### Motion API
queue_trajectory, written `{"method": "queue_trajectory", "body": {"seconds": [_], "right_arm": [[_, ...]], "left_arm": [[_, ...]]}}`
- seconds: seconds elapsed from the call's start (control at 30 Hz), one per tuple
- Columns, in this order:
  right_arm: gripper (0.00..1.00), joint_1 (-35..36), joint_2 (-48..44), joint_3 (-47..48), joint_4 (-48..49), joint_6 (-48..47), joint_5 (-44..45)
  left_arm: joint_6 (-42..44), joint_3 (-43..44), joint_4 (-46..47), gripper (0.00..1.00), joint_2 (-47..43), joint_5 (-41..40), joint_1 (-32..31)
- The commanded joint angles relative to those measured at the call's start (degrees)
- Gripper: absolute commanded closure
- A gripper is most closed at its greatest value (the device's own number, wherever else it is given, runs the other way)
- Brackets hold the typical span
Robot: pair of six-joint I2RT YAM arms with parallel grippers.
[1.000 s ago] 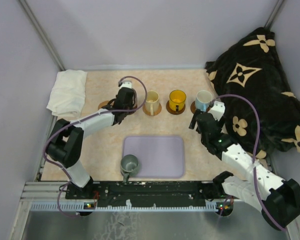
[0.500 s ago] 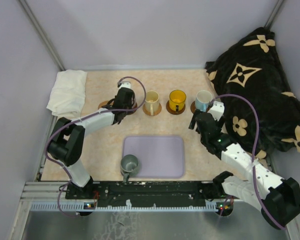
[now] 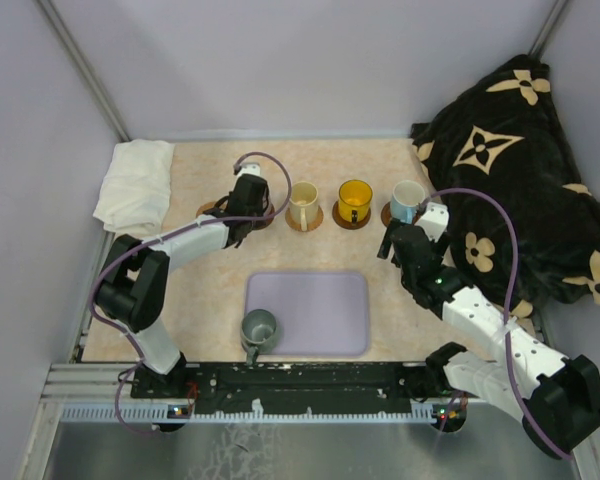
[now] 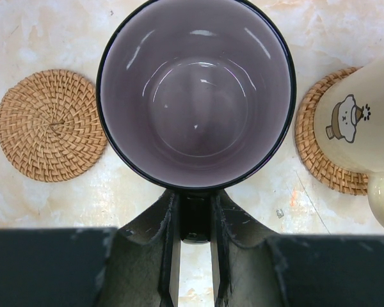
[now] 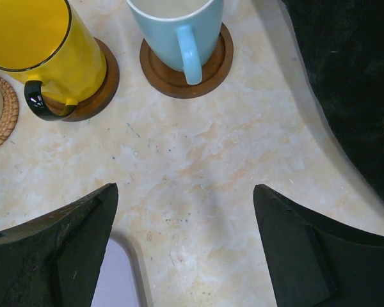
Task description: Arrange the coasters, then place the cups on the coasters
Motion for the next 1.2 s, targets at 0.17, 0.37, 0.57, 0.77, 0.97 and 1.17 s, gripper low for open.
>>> {"method": "queue_trajectory", "body": {"seconds": [0.17, 0.37, 0.57, 0.77, 0.97, 1.17], "right_arm": [[0.13, -0.33, -0.21, 0.57, 2.16, 0.53, 0.58], [0.13, -0.34, -0.21, 0.44, 2.17, 0.55, 0.58], [0.13, -0.33, -0.13, 0.31, 2.16, 0.60, 0.58], [0.13, -0.33, 0.04, 0.31, 2.33, 0.63, 0.49], [0.13, -0.33, 0.28, 0.23, 2.55, 0.75, 0.28], [0.13, -0.33, 0.32, 0.27, 2.43, 0.81, 0.36]], "left_arm": [[-1.74, 2.83, 0.64, 1.00, 0.05, -1.94, 0.81], [-2.18, 2.77, 0.36, 1.00, 0.19, -1.92, 0.90], [-1.96, 2.65, 0.35, 1.00, 0.58, -1.45, 1.00], [-1.56, 2.50, 0.17, 1.00, 1.00, -0.81, 1.02], [-1.08, 2.26, 0.81, 1.00, 1.30, -0.24, 1.02], [-0.86, 2.15, 1.22, 1.00, 1.21, 0.50, 0.97]]}}
